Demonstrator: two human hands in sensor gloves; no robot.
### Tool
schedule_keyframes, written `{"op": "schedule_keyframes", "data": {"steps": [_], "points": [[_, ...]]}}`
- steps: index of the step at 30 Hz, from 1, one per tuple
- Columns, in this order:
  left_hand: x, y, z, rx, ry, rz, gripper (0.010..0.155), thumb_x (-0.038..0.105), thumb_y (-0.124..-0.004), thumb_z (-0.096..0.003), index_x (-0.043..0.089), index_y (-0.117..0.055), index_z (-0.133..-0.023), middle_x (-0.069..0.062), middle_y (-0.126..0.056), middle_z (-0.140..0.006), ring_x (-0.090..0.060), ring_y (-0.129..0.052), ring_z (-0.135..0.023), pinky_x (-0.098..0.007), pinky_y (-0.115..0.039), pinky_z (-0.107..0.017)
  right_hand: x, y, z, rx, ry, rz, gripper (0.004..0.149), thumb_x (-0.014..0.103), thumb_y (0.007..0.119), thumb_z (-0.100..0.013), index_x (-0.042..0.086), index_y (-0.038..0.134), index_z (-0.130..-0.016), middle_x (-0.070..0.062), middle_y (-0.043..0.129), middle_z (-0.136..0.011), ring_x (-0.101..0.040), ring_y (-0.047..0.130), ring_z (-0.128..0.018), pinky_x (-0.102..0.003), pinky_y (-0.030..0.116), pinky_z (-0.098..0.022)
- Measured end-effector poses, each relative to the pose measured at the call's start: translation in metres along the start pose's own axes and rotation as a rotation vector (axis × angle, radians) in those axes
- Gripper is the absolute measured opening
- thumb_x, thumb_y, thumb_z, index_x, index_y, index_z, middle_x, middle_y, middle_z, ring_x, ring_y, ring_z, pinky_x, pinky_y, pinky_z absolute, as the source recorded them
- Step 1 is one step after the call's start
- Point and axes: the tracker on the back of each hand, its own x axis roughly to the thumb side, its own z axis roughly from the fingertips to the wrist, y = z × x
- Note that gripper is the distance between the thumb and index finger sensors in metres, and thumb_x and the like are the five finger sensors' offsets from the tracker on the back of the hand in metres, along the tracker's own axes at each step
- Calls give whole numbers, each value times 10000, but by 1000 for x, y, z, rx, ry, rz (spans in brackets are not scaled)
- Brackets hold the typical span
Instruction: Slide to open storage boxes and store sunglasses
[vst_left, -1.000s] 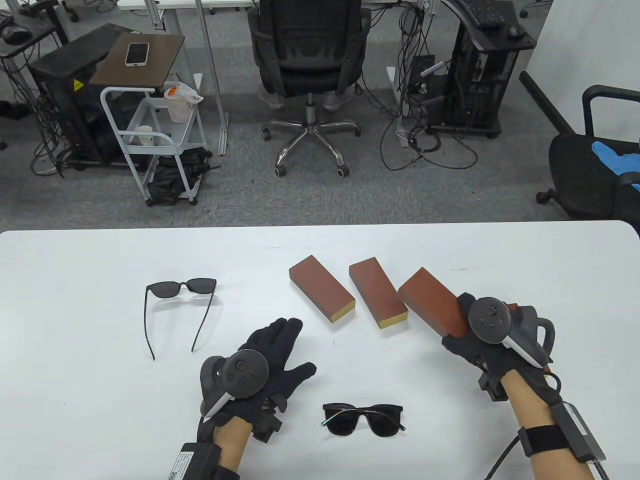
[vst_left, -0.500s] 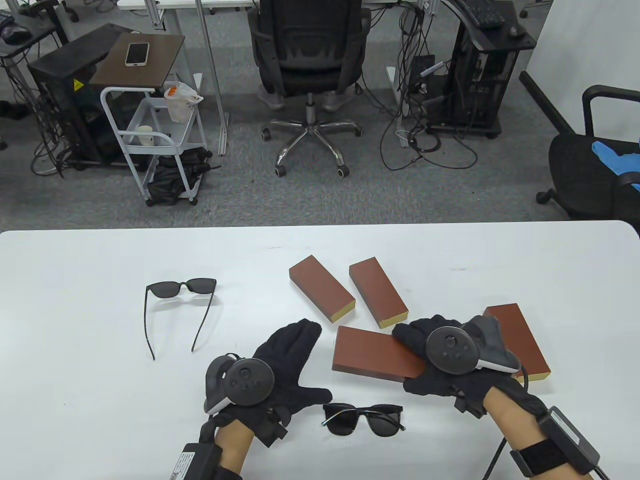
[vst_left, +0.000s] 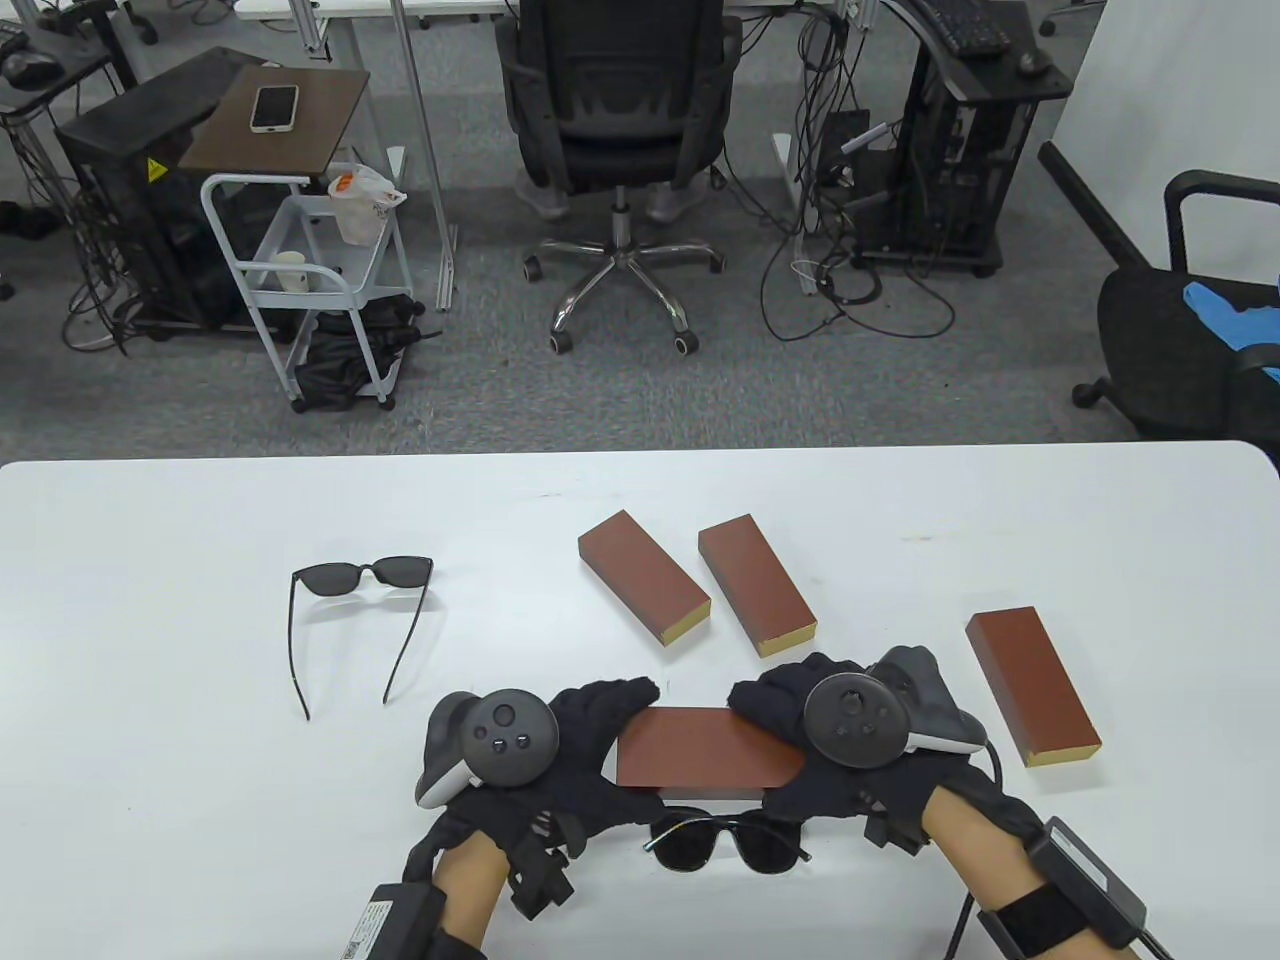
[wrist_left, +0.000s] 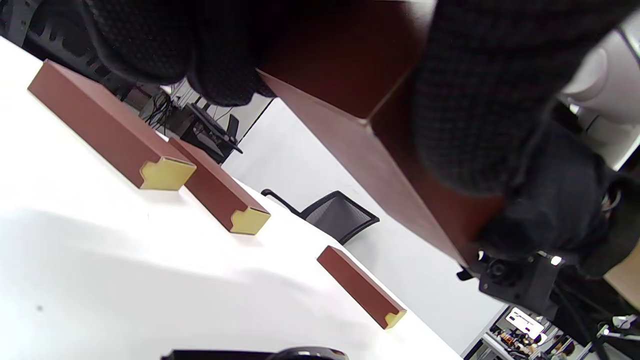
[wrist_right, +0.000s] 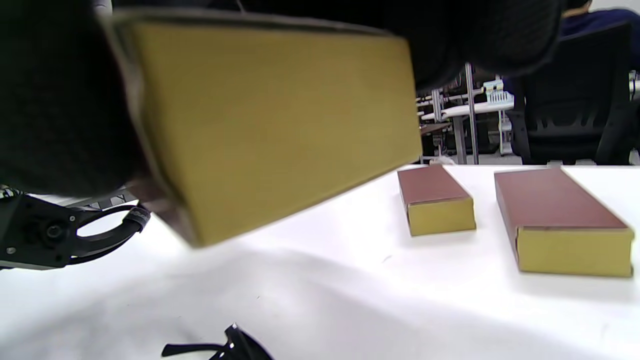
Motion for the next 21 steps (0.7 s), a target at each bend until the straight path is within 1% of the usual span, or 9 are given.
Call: {"op": "schedule_keyframes", "data": {"steps": [4,6,10,11,15,18,21], "points": [[-4,2,0,10,15,11,956,523,-1028,-275,225,-584,-1068,-101,-682,-1056,-344,-794,-894,-559,-737,-632,-11,10,7,-65,26,-86,913,579,968,-173,243,581,-928,-134,655,-953,-364,719,-762,-523,682,-596],[-7,4,2,19,23,16,954,522,-1023,-279,224,-581,-1070,-94,-682,-1061,-341,-794,-902,-553,-742,-634,-19,16,12,-92,50,-131,931,584,961,-177,242,551,-940,-138,587,-998,-386,669,-818,-536,648,-626],[-11,6,3,32,28,33,953,506,-1027,-277,226,-583,-1072,-94,-683,-1066,-342,-795,-911,-552,-743,-638,-36,30,23,-130,96,-259,938,567,960,-192,252,510,-952,-128,547,-1024,-406,625,-876,-541,642,-631],[-11,6,3,32,28,33,955,508,-1027,-275,226,-583,-1073,-93,-686,-1066,-340,-798,-912,-551,-745,-640,-39,32,26,-144,99,-303,924,552,960,-212,255,500,-956,-120,540,-1034,-408,615,-893,-545,644,-630],[-11,2,2,29,25,41,954,519,-1023,-277,230,-583,-1072,-90,-689,-1065,-334,-804,-912,-547,-749,-639,-45,37,31,-165,112,-432,906,501,979,-218,270,504,-954,-108,569,-1033,-387,641,-910,-546,667,-623],[-13,1,2,25,29,45,958,525,-1027,-273,245,-581,-1074,-84,-685,-1069,-328,-801,-914,-549,-743,-642,-48,40,32,-201,120,-458,895,477,1003,-198,275,545,-940,-98,652,-990,-348,708,-880,-526,697,-603],[-15,-1,2,18,35,26,961,528,-1032,-268,259,-581,-1074,-72,-683,-1074,-319,-802,-921,-555,-741,-643,-47,40,32,-194,129,-454,904,466,1019,-178,276,558,-932,-93,668,-973,-338,725,-859,-517,701,-601]]}}
